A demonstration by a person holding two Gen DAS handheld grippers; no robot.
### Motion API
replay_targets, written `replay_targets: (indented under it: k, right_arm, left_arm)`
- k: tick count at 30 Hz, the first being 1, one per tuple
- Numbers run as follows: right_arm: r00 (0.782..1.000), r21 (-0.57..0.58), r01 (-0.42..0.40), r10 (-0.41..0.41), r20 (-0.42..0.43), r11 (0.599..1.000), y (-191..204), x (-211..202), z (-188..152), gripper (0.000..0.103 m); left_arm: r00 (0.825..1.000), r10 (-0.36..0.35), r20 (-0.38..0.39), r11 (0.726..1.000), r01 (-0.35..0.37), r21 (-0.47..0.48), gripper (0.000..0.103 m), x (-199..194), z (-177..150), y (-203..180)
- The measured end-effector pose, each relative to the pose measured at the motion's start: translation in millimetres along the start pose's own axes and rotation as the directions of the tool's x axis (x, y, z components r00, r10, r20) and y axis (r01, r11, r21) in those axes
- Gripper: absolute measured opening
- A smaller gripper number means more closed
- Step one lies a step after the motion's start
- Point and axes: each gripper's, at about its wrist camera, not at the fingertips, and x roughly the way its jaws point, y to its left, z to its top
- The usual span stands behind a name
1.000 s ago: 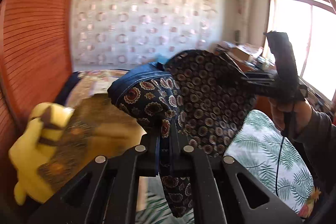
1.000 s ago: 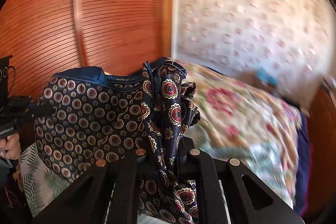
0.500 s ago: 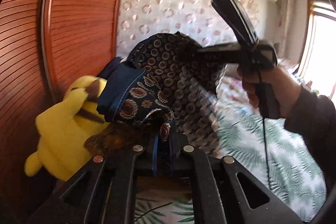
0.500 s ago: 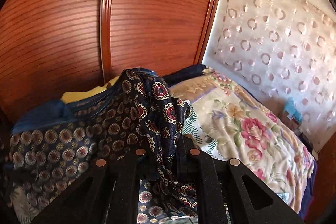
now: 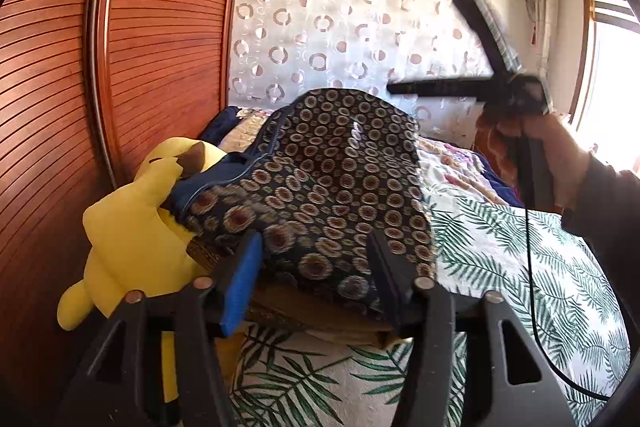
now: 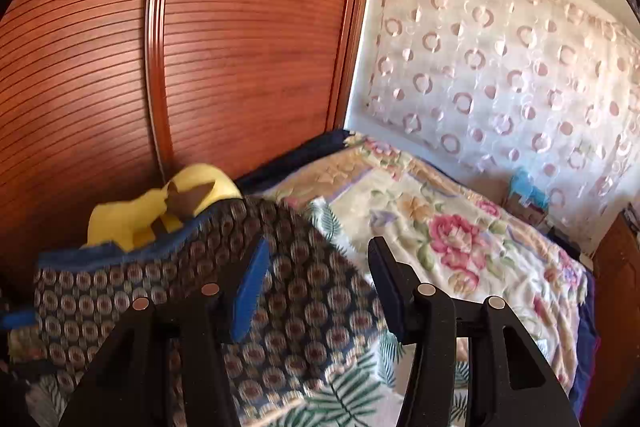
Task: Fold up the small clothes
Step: 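Lower the folded shirt onto the gold cloth beside the plush toy and release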
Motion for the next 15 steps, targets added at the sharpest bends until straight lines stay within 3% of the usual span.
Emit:
replay_targets:
  k: [1,4,8,11,15]
  right_arm:
    - [0.999,-0.004,0.008,-0.008,-0.031,1.000,0.0,7.8,-5.6,0.054]
    - [0.991,-0.005,0.050,-0.050,-0.124,0.999,-5.1,43.7,-19.6,0.054]
    - [0.989,0.103,0.046,-0.031,-0.146,0.994,-19.2,63.9,-24.6,0.054]
    - [0.994,0.163,0.039,-0.023,-0.102,0.986,-22.2,37.6,-25.8,0.054]
    - [1.000,0.188,0.006,-0.004,-0.012,0.982,-12.2,-35.4,-48.1,0.054]
  left_arm:
    - [1.000,-0.008,0.001,1.000,0.008,0.002,0.068,-1.2,-0.2,-0.9]
    - [1.000,-0.023,-0.002,1.000,0.023,0.019,0.076,-8.0,0.8,-8.7]
    - [1.000,-0.025,0.012,0.999,0.024,0.049,0.078,-21.1,2.1,-19.9]
    - [1.000,-0.021,0.012,0.997,0.020,0.077,0.080,-28.7,2.9,-28.5]
    - [0.999,-0.042,0.029,0.994,0.039,0.101,0.081,-43.7,1.9,-43.2]
